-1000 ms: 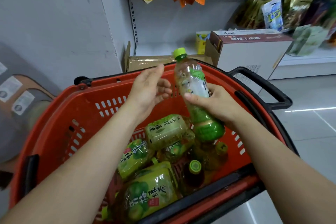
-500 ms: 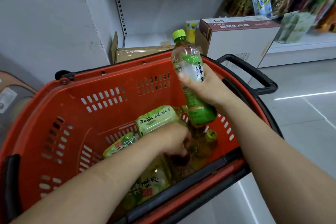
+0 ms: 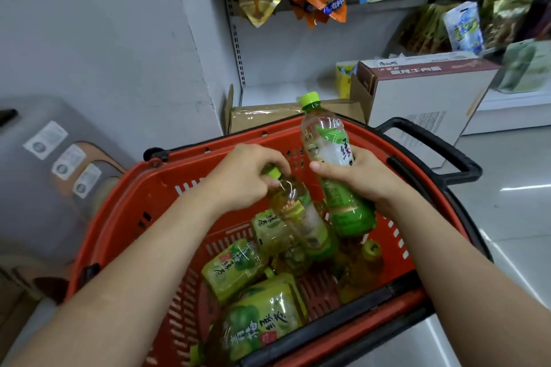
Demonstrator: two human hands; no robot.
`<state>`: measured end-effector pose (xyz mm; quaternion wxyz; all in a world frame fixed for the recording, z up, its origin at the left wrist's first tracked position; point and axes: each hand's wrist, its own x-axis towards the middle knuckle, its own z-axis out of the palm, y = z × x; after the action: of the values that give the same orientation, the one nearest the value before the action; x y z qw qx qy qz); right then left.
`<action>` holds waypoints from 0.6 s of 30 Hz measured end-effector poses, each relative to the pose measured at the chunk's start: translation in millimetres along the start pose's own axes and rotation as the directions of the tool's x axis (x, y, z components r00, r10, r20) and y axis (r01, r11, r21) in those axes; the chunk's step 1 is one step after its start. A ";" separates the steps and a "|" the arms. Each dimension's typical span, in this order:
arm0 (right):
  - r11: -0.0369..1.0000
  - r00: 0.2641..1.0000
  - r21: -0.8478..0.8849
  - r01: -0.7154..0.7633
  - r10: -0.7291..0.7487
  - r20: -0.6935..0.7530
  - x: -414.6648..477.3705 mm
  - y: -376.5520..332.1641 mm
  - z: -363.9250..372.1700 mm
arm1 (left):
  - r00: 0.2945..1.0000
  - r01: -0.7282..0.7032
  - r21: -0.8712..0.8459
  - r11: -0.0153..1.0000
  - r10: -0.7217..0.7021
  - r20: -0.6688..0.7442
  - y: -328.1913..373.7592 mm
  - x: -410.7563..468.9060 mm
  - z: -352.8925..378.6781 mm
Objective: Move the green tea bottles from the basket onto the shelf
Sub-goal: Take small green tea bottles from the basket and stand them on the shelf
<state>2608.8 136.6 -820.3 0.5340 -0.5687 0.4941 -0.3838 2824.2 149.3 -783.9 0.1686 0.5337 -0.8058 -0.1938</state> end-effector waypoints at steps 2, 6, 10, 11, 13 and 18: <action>0.991 0.994 0.123 -0.057 0.045 0.098 -3.3 -5.8 1.3 | 0.993 -0.050 -0.046 0.998 0.045 -0.108 9.4 -16.8 -34.6; 0.944 0.934 0.278 -0.179 0.074 0.349 -22.6 -21.2 16.6 | 0.927 -0.154 -0.112 0.982 0.104 -0.361 29.4 -55.8 -92.3; 0.884 0.836 0.415 -0.213 -0.055 0.546 -44.4 -54.8 52.0 | 0.868 -0.148 -0.158 0.976 0.051 -0.494 31.4 -100.2 -140.7; 0.879 0.808 0.428 -0.209 -0.091 0.583 -49.6 -64.2 63.2 | 0.856 -0.143 -0.160 0.977 0.041 -0.516 31.2 -110.1 -150.9; 0.876 0.763 0.441 -0.198 -0.145 0.630 -59.9 -79.5 91.2 | 0.832 -0.139 -0.155 0.978 0.030 -0.554 31.4 -128.9 -171.1; 0.826 0.747 0.522 -0.212 -0.208 0.632 -88.4 -104.6 181.4 | 0.670 -0.193 -0.383 0.904 -0.164 -0.724 26.7 -179.2 -192.3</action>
<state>2780.4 257.7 -733.6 0.8175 -0.4830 0.1355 -0.2830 2961.9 299.1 -615.5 0.5955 0.5086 -0.6080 -0.1305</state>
